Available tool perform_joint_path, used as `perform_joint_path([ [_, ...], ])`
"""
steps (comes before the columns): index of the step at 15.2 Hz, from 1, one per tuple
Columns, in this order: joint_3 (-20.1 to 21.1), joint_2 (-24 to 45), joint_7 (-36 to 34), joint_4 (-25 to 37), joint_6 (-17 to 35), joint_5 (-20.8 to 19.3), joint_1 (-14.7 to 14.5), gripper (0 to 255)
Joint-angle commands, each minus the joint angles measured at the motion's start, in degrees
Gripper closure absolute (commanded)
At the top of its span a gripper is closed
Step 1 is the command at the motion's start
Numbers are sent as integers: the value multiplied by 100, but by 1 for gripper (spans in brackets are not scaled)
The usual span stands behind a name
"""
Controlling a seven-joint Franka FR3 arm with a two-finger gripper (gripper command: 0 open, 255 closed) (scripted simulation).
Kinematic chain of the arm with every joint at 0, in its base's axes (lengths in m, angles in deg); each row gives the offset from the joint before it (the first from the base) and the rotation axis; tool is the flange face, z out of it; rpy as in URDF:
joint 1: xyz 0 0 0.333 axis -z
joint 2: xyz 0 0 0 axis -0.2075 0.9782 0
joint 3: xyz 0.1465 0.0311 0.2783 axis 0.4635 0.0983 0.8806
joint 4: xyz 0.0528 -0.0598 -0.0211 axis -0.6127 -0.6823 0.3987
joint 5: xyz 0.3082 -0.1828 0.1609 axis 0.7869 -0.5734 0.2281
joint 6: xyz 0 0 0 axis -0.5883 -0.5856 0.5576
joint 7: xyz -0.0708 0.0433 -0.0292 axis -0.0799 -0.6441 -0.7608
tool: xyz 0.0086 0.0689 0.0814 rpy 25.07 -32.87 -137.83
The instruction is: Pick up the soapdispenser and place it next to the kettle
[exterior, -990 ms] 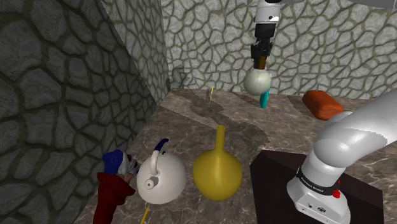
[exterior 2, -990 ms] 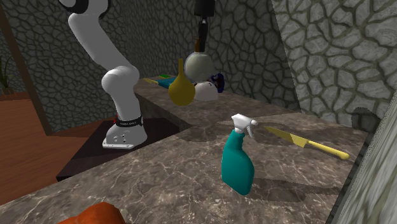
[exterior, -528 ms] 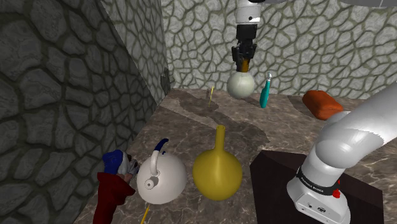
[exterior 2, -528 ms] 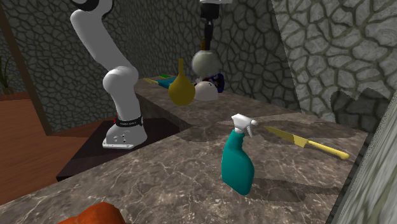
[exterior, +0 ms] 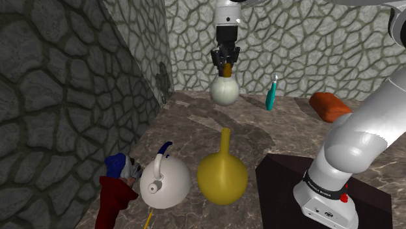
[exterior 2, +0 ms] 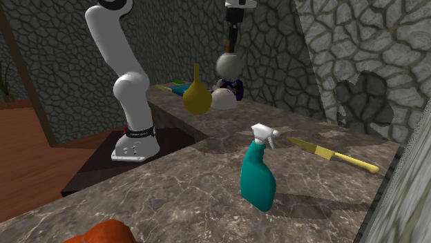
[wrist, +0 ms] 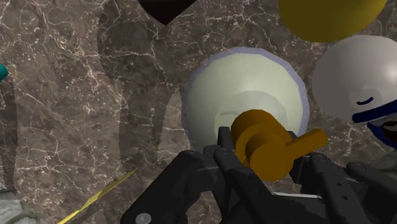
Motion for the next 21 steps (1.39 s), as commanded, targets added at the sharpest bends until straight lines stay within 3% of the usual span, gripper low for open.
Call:
perform_joint_path([
  [1, 170, 248, -266, 261, 11, 34, -88, 255],
  [6, 561, 955, -900, 1010, 5, 21, -314, 255],
  [21, 567, 776, -813, -350, 1185, 62, -327, 255],
])
